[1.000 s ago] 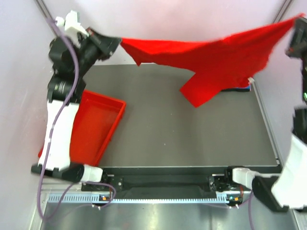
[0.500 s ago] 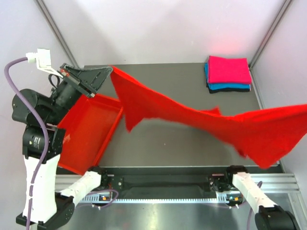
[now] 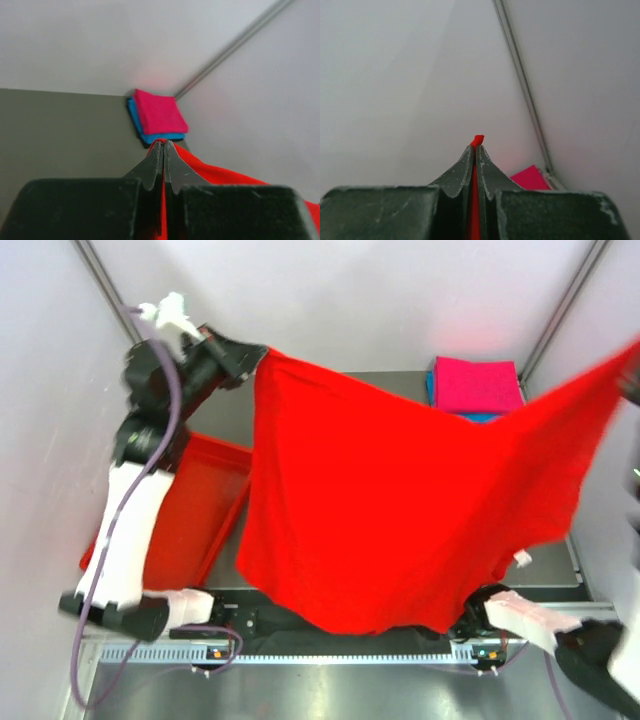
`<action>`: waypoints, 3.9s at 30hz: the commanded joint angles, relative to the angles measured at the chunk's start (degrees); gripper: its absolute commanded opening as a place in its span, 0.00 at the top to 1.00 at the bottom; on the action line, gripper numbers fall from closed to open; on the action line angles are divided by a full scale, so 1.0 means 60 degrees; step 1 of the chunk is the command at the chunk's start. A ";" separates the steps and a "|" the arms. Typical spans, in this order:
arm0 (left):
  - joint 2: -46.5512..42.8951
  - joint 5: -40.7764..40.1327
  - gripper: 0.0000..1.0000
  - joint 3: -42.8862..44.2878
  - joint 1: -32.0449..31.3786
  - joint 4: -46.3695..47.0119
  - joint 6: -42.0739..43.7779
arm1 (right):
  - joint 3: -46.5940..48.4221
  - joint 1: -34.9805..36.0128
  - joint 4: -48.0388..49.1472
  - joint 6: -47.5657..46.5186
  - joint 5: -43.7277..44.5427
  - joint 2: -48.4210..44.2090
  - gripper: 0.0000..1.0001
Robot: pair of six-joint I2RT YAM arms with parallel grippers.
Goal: Fold and stack the t-shirts
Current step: Flatten the tshirt out, then fold the tshirt
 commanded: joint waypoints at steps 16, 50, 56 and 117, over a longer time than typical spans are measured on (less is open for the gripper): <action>0.8195 -0.1280 1.00 0.3624 0.0915 0.2480 0.0743 | -0.2436 -0.3607 0.5797 -0.0027 -0.7644 0.7549 1.00; 0.9443 0.1561 1.00 0.2879 0.1896 0.2232 0.1123 | -0.6286 -0.5366 0.3676 0.2994 -0.8423 0.5650 1.00; 0.9150 0.1811 1.00 0.2220 0.2043 0.1573 0.1240 | -0.7606 -0.5410 0.3485 0.2965 -0.8614 0.4727 1.00; 0.7057 -0.1513 0.61 0.1884 0.1123 -0.2118 0.3935 | -1.2865 -0.5016 0.1788 0.4312 -0.8174 0.2177 0.44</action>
